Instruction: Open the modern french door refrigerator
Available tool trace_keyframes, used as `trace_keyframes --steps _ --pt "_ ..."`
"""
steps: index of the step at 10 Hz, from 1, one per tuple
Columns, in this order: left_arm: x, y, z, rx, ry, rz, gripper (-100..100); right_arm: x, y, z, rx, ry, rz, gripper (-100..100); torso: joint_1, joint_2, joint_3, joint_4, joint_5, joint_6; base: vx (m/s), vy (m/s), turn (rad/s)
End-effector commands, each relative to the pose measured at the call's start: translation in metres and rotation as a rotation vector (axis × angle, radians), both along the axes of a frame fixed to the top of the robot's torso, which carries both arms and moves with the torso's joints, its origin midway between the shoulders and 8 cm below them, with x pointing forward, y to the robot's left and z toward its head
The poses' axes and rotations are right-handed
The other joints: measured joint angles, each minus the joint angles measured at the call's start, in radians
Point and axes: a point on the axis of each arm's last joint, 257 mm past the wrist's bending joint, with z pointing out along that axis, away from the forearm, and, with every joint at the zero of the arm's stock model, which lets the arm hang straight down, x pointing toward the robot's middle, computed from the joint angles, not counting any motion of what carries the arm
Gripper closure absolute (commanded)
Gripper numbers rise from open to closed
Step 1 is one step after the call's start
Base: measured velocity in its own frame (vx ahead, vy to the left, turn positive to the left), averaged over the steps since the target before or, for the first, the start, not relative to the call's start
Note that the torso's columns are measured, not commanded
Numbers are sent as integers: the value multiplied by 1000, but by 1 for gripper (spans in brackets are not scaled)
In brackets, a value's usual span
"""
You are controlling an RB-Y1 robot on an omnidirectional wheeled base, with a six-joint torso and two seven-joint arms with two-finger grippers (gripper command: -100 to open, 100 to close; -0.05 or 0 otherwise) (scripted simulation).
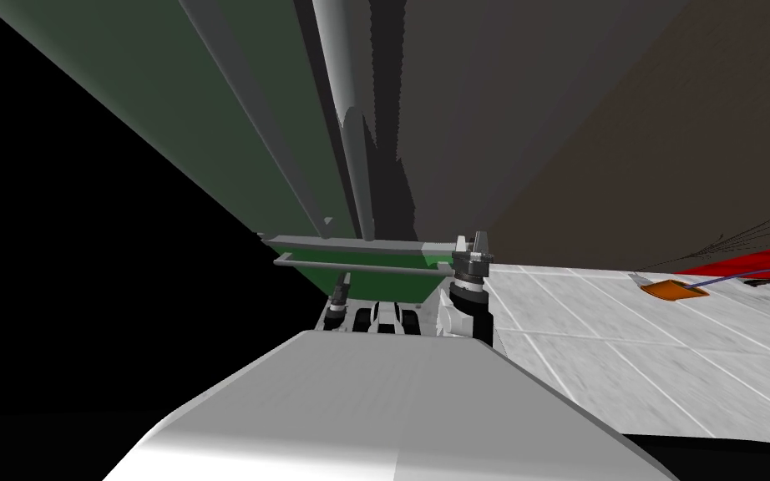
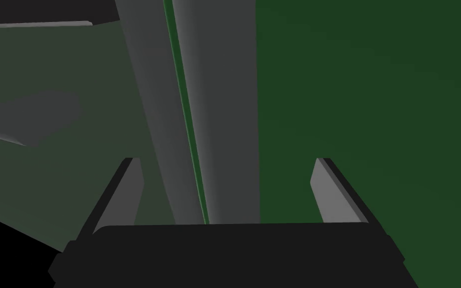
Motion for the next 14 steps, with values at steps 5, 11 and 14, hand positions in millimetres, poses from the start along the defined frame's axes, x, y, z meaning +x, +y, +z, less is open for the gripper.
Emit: trace_keyframes --steps 5,11,14 --pt "25 -15 2 -34 8 1 -100 0 0 0 0 0 0 0 -1 1 1 0 0 0 3 6 2" --pt "4 -14 -6 -33 8 4 100 0 0 0 0 0 0 0 3 -8 -4 -6 3 1 1 0 -5" --pt "19 -14 4 -35 1 -5 100 0 0 0 0 0 0 0 2 1 1 -2 1 -1 -85 -3 19"
